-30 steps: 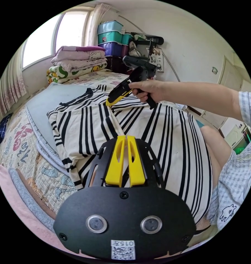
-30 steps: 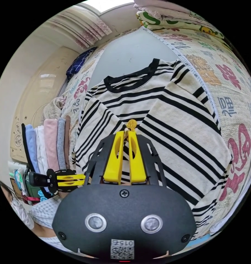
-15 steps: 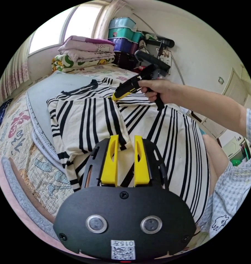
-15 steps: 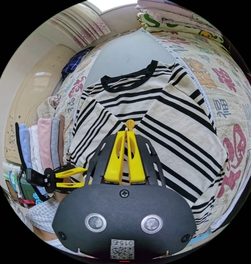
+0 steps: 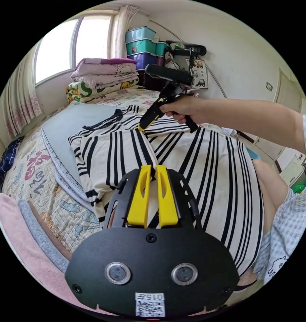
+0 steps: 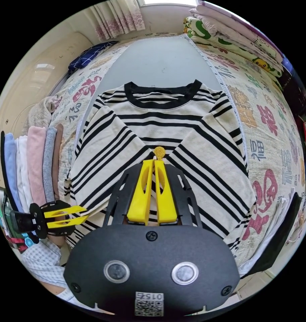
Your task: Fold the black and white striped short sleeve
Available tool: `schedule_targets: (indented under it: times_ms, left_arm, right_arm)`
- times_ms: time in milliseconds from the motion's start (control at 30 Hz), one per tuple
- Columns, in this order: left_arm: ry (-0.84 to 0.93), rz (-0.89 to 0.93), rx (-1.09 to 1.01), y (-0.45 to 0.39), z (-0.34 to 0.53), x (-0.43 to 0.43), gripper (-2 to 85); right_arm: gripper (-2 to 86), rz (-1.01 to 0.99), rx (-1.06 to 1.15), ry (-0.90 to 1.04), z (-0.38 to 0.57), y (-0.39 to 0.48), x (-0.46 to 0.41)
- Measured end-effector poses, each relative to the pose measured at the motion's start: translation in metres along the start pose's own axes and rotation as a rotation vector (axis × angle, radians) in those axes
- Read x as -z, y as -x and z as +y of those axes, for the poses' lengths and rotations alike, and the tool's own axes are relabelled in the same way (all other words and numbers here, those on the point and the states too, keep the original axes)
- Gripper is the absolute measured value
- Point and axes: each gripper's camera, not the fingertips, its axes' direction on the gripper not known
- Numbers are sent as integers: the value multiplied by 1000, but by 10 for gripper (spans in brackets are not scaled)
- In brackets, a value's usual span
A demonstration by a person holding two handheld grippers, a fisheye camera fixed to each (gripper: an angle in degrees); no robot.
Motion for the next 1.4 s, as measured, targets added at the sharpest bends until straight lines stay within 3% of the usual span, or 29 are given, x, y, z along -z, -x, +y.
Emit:
schedule_targets:
  times_ms: [267,367,500,667,800,900,1100,1233,1400]
  left_arm:
    - [74,27,-36,-5,-4,0,60]
    - [-51,43,22,9,3,32,63]
    - [-201,-96,273,47,26,59,65]
    - [-96,-99,341,65,29,48,71]
    - [23,-64,250,54,19,43,74]
    - [57,-157,204,43,17,49,79]
    - [160,-169,206,40,17,38,77]
    - [122,-202,252,39,21,48,32]
    - [27,-322,281,27,26,74,12]
  right_arm:
    - [21,-66,-7,25,2,-19,-14]
    - [19,-82,-29,5,6,-30,-14]
    - [13,-80,-61,-109,5,-32,1]
    - [35,-133,2,-149,-19,3,8]
    - [64,-267,77,-82,-53,50,-5]
    - [84,-324,77,-38,-76,77,-22]
    - [115,-218,51,-7,-116,126,-51]
    - [82,-104,40,-16,-134,152,-58]
    - [59,-119,18,-22,-154,178,-49]
